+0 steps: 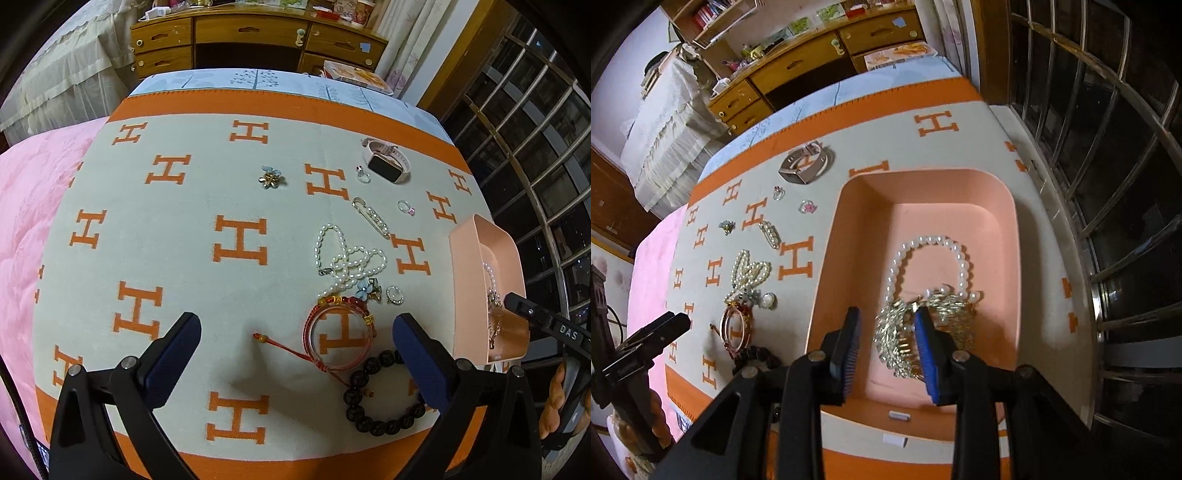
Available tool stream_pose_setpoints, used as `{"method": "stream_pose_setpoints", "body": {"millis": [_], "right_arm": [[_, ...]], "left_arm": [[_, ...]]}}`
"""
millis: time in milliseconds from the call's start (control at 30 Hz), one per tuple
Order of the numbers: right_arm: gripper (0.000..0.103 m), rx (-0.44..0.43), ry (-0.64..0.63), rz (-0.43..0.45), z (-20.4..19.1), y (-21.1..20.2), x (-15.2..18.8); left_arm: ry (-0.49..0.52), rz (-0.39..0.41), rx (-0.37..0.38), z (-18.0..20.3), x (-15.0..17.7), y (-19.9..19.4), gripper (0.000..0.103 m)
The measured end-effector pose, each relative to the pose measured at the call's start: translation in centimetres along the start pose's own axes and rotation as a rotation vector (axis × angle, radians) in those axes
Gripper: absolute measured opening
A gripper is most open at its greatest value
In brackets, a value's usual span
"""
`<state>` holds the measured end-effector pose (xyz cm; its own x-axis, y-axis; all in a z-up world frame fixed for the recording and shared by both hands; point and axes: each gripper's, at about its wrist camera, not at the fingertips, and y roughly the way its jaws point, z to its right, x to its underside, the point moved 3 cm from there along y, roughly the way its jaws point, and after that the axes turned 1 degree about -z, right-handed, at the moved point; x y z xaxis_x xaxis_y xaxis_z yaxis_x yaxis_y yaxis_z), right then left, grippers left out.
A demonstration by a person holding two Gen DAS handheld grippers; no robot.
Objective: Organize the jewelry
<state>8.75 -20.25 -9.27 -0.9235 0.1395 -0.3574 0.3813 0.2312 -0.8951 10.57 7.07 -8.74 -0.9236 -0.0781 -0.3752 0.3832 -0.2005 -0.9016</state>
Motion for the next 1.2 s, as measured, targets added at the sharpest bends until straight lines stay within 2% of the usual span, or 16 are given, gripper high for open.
{"method": "stream_pose_setpoints", "body": {"millis": [600, 800, 1067, 1200], "right_arm": [[0.031, -0.043, -0.104, 0.041, -3.7, -1.4, 0.3], [0.031, -0.065, -0.159, 0.052, -5.6, -2.0, 0.2], [0.03, -0.104, -0.233, 0.059, -8.8, -1.9, -0.1], [0.03, -0.135, -0.253, 0.03, -10.5, -0.6, -0.3]], "left_arm": [[0.015, 0.019, -0.018, -0.7, -0.6, -1.0, 0.103], [0.029, 0.088, -0.094, -2.1, -2.6, -3.0, 0.103], [0.03, 0.181, -0.067, -3.5, -3.8, -5.5, 0.102], [0.018, 0.202, 0.005, -3.9, -3.7, -5.6, 0.101]]}}
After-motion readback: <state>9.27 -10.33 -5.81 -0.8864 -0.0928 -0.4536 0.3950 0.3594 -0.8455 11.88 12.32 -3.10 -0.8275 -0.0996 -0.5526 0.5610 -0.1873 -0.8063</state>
